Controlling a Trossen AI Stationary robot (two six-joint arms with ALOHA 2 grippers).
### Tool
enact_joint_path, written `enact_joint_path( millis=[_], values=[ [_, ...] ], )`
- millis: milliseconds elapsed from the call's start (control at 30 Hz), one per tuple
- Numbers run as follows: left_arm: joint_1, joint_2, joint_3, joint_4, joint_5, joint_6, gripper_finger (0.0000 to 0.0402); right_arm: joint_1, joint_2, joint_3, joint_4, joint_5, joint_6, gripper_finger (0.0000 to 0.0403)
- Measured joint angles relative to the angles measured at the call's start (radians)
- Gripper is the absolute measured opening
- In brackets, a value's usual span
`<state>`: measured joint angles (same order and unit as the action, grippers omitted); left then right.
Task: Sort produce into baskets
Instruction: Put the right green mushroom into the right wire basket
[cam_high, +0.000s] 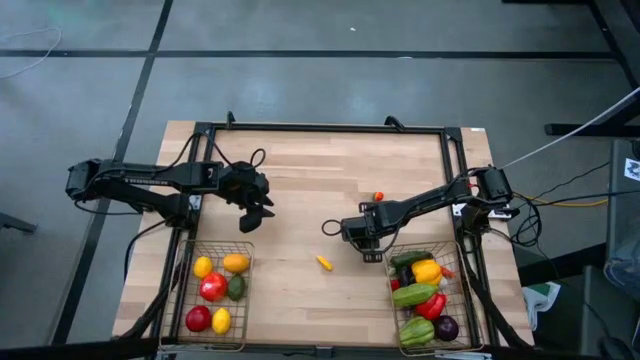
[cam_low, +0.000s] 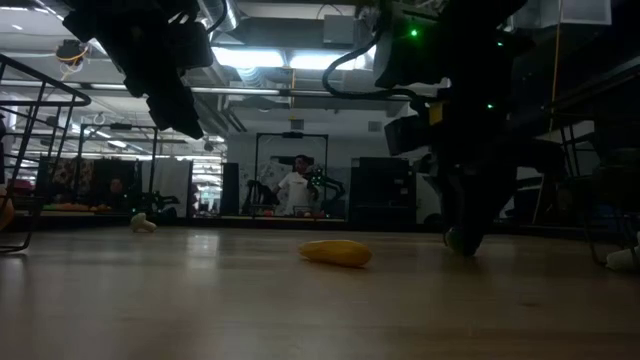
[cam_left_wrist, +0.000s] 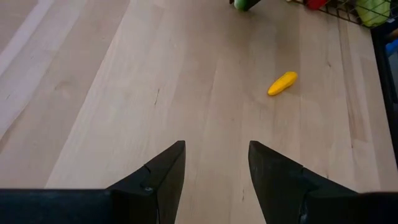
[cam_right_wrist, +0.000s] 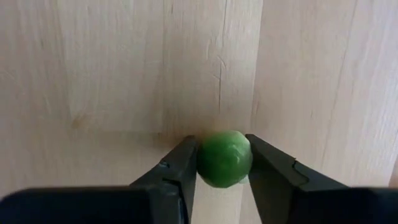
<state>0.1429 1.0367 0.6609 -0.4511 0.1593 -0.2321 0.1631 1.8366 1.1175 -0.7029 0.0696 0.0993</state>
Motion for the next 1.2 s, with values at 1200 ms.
enact_joint_path(
  millis=[1200],
  values=[
    [0.0, 0.0, 0.0, -0.002, 0.0, 0.002, 0.0172, 0.432, 0.0, 0.589, -0.782, -0.043, 0.365, 0.0102]
  ],
)
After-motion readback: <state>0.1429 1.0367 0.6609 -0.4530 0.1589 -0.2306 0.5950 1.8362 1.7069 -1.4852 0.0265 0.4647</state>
